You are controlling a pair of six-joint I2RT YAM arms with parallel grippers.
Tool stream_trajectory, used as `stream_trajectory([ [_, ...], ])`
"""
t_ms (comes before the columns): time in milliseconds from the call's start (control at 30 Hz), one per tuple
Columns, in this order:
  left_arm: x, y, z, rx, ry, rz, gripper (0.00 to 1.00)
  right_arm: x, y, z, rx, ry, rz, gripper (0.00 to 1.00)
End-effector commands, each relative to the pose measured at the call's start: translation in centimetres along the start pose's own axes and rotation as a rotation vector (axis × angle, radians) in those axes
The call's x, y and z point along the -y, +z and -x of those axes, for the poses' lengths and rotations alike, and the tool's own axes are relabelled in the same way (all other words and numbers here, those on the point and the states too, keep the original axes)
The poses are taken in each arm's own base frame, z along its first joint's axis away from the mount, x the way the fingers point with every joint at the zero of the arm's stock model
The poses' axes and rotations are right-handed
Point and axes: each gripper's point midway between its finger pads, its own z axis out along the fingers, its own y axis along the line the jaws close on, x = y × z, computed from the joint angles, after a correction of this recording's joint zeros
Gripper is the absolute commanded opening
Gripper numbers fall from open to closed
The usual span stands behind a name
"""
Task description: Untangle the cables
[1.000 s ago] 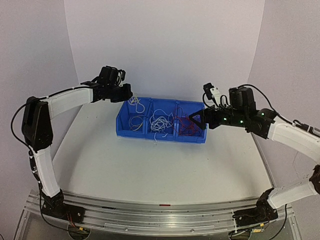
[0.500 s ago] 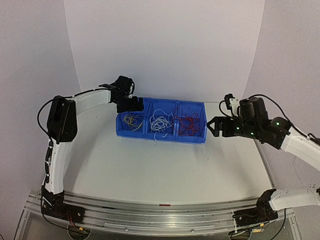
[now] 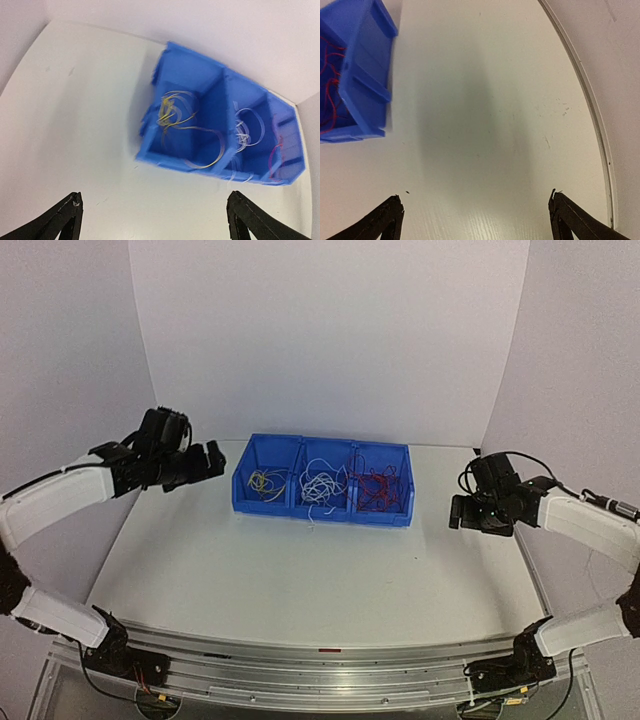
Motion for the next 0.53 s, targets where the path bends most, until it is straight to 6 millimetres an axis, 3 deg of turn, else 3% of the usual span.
stream_trajectory([
  [0, -9.9, -2.0, -6.9, 0.026, -0.201, 0.289, 1.00, 3.4, 0.3, -1.4, 0.010, -0.113, -0.147, 0.98],
  [100, -12.1, -2.9, -10.0, 0.012, -0.255, 0.313, 1.00, 4.2, -0.1, -1.8, 0.023, -0.131, -0.165, 0.98],
  [200, -13.1, -3.4, -11.3, 0.008, -0.272, 0.319, 1.00, 4.5, -0.8, -1.9, 0.052, -0.115, -0.151, 0.98],
  [333, -13.9, -3.8, -11.9, 0.004, -0.281, 0.353, 1.00, 4.4, -1.2, -2.5, 0.091, -0.096, -0.092, 0.98],
  [500, -13.8, -3.6, -11.5, -0.006, -0.254, 0.366, 1.00, 5.8, -1.3, -2.8, 0.167, -0.066, -0.125, 0.97],
])
